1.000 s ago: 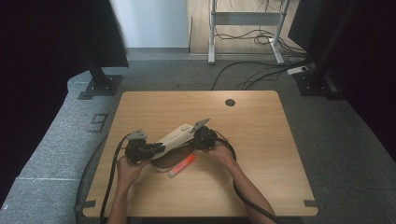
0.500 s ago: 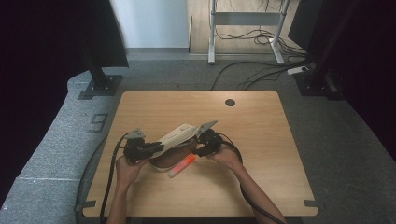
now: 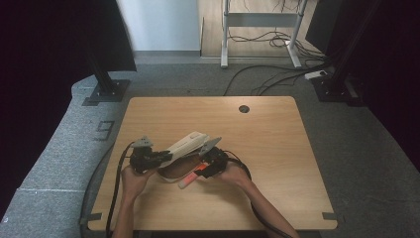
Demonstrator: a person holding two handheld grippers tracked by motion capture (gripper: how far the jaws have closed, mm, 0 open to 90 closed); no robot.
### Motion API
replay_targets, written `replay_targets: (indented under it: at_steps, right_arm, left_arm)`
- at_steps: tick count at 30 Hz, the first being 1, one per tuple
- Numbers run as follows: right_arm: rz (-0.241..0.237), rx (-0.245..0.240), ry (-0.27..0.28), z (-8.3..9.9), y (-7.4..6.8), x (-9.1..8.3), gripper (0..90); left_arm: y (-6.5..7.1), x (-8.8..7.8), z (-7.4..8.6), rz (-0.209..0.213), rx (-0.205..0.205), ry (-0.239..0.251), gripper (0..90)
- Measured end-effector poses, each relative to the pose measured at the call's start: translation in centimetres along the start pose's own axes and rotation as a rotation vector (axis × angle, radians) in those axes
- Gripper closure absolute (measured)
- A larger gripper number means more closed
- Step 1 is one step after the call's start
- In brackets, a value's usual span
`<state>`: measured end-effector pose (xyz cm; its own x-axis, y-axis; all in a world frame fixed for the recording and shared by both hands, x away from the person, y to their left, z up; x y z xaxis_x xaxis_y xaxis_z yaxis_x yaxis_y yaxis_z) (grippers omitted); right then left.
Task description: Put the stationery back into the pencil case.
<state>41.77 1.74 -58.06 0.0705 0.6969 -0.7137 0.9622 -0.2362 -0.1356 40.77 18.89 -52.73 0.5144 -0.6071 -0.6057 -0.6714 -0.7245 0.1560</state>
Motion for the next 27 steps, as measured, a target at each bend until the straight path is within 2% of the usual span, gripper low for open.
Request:
replay_targets:
  at_steps: [6,10,13,16,19,23,27]
  right_arm:
    - [-0.022,-0.023,-0.026,0.5,-0.2,0.6,37.0]
    - [-0.032,-0.037,-0.052,1.1,-0.5,0.9,39.0]
    - [-0.044,-0.048,-0.053,1.6,-1.0,1.0,41.5]
    - [-0.048,-0.066,-0.052,1.9,-1.7,0.8,47.2]
    - [-0.027,-0.108,-0.073,2.2,-2.2,0.5,52.2]
    - [-0.056,-0.14,-0.078,2.6,-3.1,0.3,59.4]
    - [-0.07,-0.146,-0.077,3.0,-3.8,0.0,64.3]
  left_arm:
    - [0.0,0.0,0.1,0.005,-0.001,-0.003,76.9]
    - [0.0,0.1,0.1,0.006,-0.006,-0.001,76.9]
    - [0.0,0.1,0.1,0.007,-0.001,-0.004,76.8]
    - [0.0,0.1,0.1,0.009,-0.002,-0.004,76.8]
    - [0.0,0.1,0.1,0.01,-0.003,-0.005,76.7]
    - [0.0,0.2,0.1,0.011,-0.001,-0.006,76.6]
    - [0.1,0.2,0.2,0.012,0.0,-0.008,76.6]
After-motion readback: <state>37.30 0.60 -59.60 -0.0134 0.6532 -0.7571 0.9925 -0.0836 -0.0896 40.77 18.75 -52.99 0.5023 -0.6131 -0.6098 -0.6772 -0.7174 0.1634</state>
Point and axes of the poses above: each handheld gripper's, and its own axes: x roughly forward along the jaws, z roughly out of its underside, y roughly to its right, the point moved 8 cm from there along x, roughly forward along the jaws, and after that the axes turned 6 degrees about -z, right-handed, at the moved point
